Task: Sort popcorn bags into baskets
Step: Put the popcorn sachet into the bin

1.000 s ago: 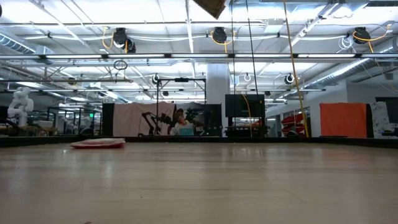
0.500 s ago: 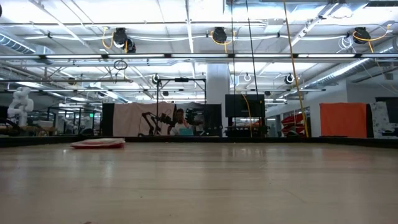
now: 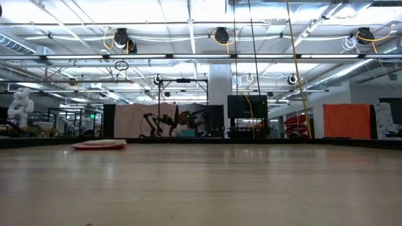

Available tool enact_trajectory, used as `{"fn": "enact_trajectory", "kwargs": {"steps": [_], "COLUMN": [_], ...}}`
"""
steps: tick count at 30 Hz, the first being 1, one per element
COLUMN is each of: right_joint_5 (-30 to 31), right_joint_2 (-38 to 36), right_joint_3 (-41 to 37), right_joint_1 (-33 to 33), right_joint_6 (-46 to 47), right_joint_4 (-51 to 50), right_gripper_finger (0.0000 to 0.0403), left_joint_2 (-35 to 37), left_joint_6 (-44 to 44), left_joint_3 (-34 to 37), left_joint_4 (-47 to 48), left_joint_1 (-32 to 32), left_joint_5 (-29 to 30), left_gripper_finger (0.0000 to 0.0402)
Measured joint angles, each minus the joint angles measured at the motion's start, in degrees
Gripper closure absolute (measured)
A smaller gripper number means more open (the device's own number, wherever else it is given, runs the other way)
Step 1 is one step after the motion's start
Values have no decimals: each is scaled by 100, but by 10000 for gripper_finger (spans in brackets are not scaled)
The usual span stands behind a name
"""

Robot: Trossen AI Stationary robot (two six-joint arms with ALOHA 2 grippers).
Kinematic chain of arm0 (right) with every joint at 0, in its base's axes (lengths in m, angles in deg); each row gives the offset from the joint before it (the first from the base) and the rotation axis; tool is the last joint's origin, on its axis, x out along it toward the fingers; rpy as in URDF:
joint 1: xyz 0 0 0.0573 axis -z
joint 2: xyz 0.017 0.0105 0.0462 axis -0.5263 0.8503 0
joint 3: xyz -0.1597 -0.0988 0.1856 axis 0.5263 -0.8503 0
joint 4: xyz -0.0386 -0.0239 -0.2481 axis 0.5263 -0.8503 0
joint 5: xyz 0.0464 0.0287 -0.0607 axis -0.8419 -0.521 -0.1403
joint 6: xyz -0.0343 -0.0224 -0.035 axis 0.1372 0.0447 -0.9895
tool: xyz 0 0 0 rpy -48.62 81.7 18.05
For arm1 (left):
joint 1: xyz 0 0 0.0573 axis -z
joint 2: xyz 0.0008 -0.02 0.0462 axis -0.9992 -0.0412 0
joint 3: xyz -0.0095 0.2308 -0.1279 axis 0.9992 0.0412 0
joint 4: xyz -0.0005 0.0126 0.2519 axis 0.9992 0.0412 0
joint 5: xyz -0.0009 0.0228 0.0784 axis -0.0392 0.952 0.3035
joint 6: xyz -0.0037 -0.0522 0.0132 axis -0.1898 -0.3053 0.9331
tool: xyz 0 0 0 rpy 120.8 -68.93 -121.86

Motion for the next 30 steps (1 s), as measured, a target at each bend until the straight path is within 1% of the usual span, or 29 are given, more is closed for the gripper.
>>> {"fn": "enact_trajectory", "kwargs": {"steps": [3,5,6,10,14,18,21,24,27,30], "right_joint_5": [-126,-125,-131,-97,401,644,666,664,655,653], "right_joint_2": [-227,-445,-571,-969,-1075,-823,-524,-190,64,204], "right_joint_3": [-546,-731,-766,-836,-836,-836,-838,-841,-841,-841], "right_joint_1": [-1,-1,-1,-64,-153,-180,-180,-183,-182,-163], "right_joint_6": [297,497,538,828,511,135,-97,-473,-708,-761], "right_joint_4": [1052,1423,1447,874,318,331,391,831,1563,2165], "right_gripper_finger": [193,194,194,188,172,148,137,135,154,198], "left_joint_2": [15,112,141,226,243,245,245,245,245,245], "left_joint_6": [-69,-106,-159,-291,-454,-697,-778,-776,-768,-698], "left_joint_3": [-2,0,2,1,4,2,2,2,2,2], "left_joint_4": [32,161,170,395,346,327,306,303,329,335], "left_joint_1": [-62,-74,-104,-180,-284,-365,-389,-389,-389,-387], "left_joint_5": [-195,-223,-208,-234,-304,-306,-298,-293,-293,-293], "left_gripper_finger": [376,379,380,377,375,381,380,374,374,376]}}
